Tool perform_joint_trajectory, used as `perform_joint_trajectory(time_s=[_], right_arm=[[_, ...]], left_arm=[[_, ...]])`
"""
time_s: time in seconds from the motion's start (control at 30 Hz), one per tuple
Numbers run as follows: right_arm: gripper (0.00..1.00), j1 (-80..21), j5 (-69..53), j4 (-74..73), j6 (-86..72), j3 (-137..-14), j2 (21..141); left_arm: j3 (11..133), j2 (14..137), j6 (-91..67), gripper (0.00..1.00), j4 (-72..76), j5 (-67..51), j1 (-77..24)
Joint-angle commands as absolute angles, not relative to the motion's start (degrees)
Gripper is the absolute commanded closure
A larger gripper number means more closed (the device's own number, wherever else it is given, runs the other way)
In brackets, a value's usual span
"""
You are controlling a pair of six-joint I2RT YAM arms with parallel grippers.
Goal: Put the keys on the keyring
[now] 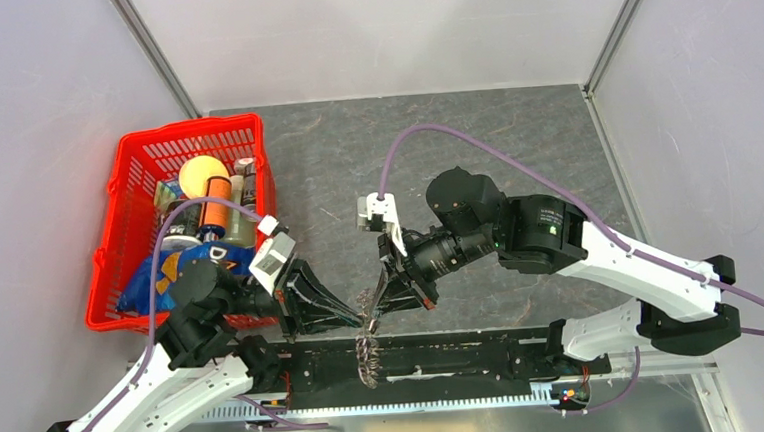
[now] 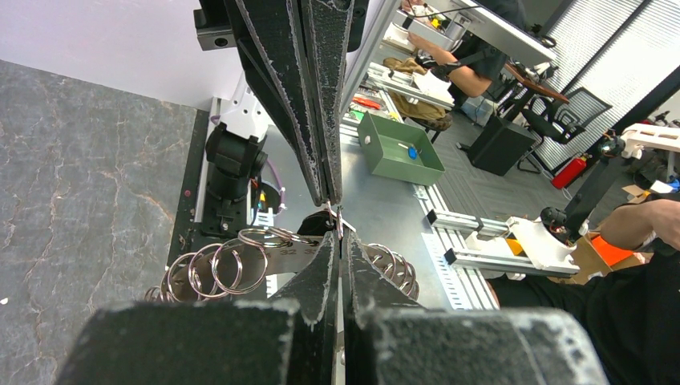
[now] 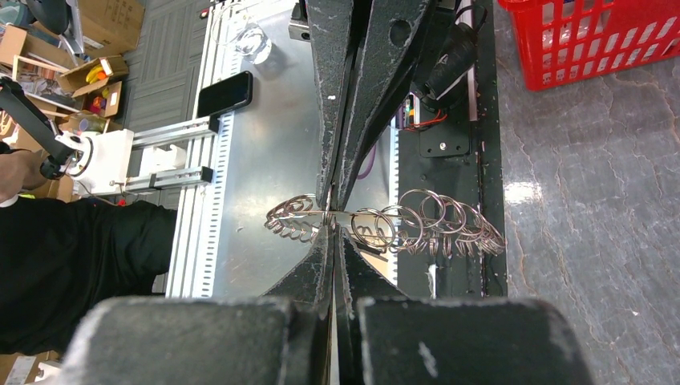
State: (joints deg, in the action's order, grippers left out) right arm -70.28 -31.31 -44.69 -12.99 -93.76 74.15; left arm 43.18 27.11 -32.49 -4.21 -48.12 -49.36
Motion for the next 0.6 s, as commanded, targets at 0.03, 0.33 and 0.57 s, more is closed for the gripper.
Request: perform_joint_trajectory(time_s=[0.03,0.33,0.57], right_arm=[[1.00,-70.48,-32.32,-42.71,-12.92,-94.35,73.94],[1.00,-70.44,-31.55,-43.55,-12.83,-93.14,72.14],[1.00,-70.49,-31.29,-43.77,-12.93,-91.95,70.68]], left_arm=[[44.12,26.98,-31.73,0.98,-1.05,-47.90,-49.48],[44.12,26.81,-31.88,0.98,-1.05,-47.73,-49.48],[44.38,27.05,-31.86,0.98,-1.05,-47.64,-49.48]])
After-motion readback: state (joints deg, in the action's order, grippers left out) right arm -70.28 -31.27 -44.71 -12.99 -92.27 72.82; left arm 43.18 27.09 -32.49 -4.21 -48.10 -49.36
